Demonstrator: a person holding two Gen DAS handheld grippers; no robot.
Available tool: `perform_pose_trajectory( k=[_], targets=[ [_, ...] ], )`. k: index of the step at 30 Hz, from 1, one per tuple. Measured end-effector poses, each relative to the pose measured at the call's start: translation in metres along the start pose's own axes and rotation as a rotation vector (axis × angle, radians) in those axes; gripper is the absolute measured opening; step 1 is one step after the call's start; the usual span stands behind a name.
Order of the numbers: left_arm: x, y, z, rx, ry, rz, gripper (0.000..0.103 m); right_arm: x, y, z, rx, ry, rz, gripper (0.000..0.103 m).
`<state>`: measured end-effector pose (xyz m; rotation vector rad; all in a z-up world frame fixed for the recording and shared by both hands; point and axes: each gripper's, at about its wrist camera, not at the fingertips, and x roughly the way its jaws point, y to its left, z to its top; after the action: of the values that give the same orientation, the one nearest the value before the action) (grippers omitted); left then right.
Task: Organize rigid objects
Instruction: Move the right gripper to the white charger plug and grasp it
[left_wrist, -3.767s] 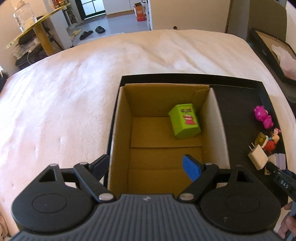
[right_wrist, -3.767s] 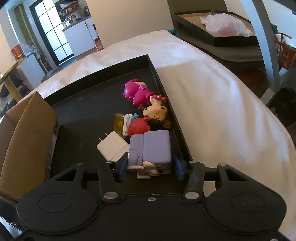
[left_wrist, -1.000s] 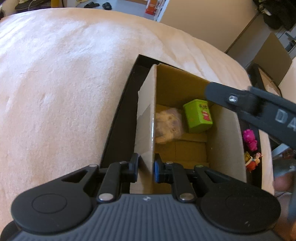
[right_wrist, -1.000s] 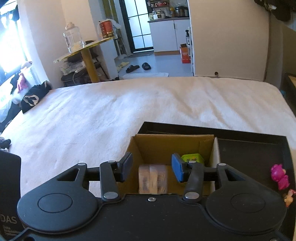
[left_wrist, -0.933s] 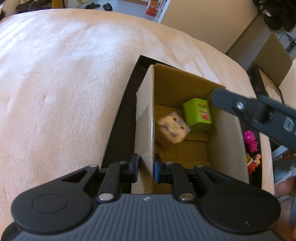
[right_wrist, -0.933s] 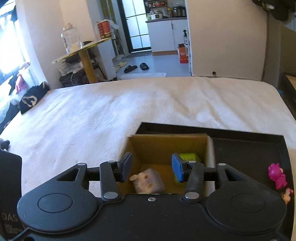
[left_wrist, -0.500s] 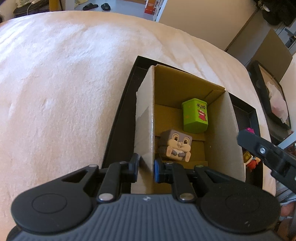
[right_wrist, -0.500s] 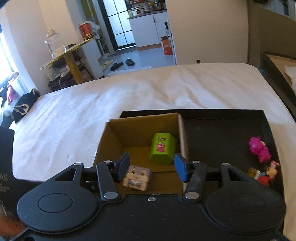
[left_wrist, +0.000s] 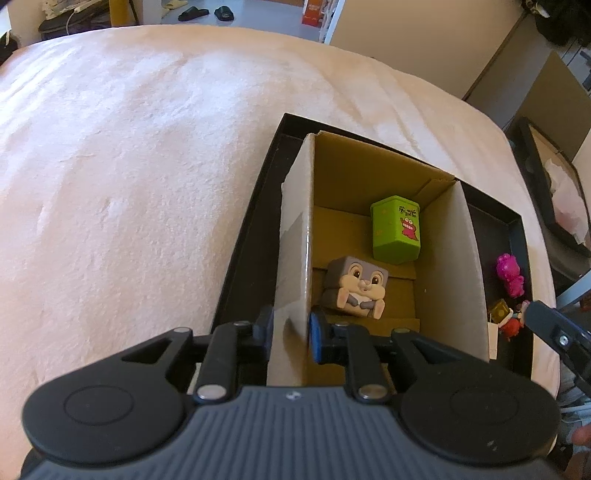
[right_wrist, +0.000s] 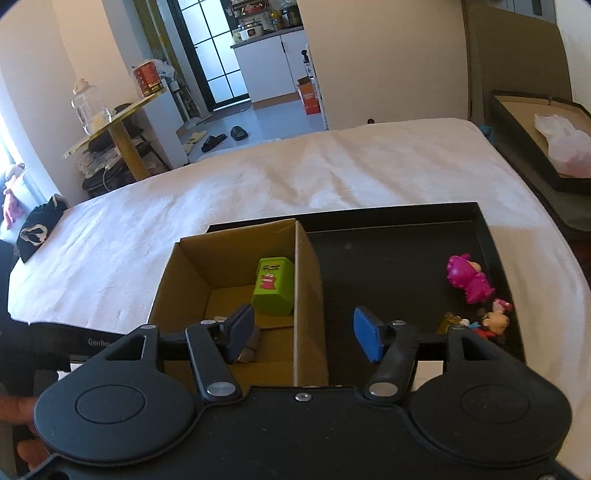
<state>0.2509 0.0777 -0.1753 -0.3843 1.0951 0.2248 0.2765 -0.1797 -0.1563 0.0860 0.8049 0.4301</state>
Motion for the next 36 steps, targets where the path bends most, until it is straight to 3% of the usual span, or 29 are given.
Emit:
perform_pose_trajectory(
  k=[5, 11, 28, 36],
  targets=[
    [-0.006, -0.008, 0.0, 0.022, -0.007, 0.028, 0.045, -0.007, -0.011, -0.003, 0.007, -0.011, 0.003, 0.067],
    [-0.014, -0.016, -0.003, 0.012, -0.015, 0.052, 0.065, -0.014, -0.03, -0.007, 0.045, -0.013, 0.037, 0.075],
    [-0.015, -0.047, -0.002, 0.108, -0.057, 0.162, 0.076, 0.007, -0.09, -0.034, 0.108, 0.01, -0.021, 0.075],
    [-0.003, -0.048, -0.002, 0.117, -0.044, 0.196, 0.078, 0.036, -0.096, -0.048, 0.092, 0.068, -0.057, 0.074]
  ],
)
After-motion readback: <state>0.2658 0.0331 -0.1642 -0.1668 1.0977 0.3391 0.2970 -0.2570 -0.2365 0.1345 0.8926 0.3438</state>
